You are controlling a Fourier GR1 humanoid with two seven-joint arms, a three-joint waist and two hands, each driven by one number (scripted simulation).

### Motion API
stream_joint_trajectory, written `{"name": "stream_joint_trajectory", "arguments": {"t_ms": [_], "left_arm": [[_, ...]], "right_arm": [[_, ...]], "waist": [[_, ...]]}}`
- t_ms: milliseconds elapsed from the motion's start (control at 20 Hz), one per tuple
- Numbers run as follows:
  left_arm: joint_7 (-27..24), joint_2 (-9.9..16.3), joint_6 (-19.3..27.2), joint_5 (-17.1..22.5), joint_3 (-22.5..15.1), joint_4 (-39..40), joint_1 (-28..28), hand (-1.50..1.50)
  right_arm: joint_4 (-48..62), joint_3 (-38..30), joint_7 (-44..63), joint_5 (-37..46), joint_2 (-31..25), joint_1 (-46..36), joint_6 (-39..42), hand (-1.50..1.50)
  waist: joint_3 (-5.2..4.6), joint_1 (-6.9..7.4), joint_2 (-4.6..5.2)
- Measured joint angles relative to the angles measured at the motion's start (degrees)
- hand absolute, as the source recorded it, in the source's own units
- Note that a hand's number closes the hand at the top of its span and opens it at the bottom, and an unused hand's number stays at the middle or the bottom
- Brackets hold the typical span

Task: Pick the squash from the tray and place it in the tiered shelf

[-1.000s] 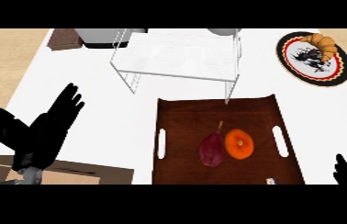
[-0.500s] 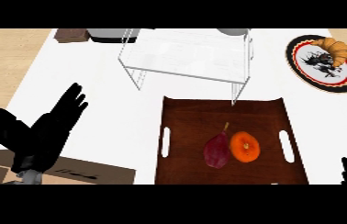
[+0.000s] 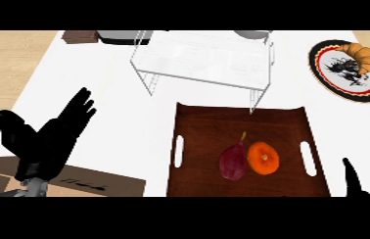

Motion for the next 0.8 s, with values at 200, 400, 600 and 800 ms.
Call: {"name": "stream_joint_trajectory", "arguments": {"t_ms": [200,400,600,800], "left_arm": [[-0.1,0.2,0.1,-0.4,0.1,0.8,0.1,0.00],[-0.1,0.3,0.3,-0.5,0.2,1.2,0.2,0.00],[-0.5,0.4,0.3,-0.4,0.2,2.0,0.1,0.00],[-0.6,0.6,0.0,0.1,0.4,2.7,0.1,0.00]], "right_arm": [[1.4,1.3,3.0,4.8,2.4,-2.4,2.1,-1.50],[3.3,2.4,5.4,9.7,5.5,-4.7,4.1,-1.50],[6.0,2.8,6.7,13.9,9.1,-7.7,5.7,-1.50],[8.9,2.9,7.4,17.9,13.2,-10.0,7.1,-1.50]], "waist": [[0.09,-0.47,-0.28],[0.10,-0.73,-0.46],[0.22,-1.06,-0.54],[0.31,-1.40,-0.64]]}}
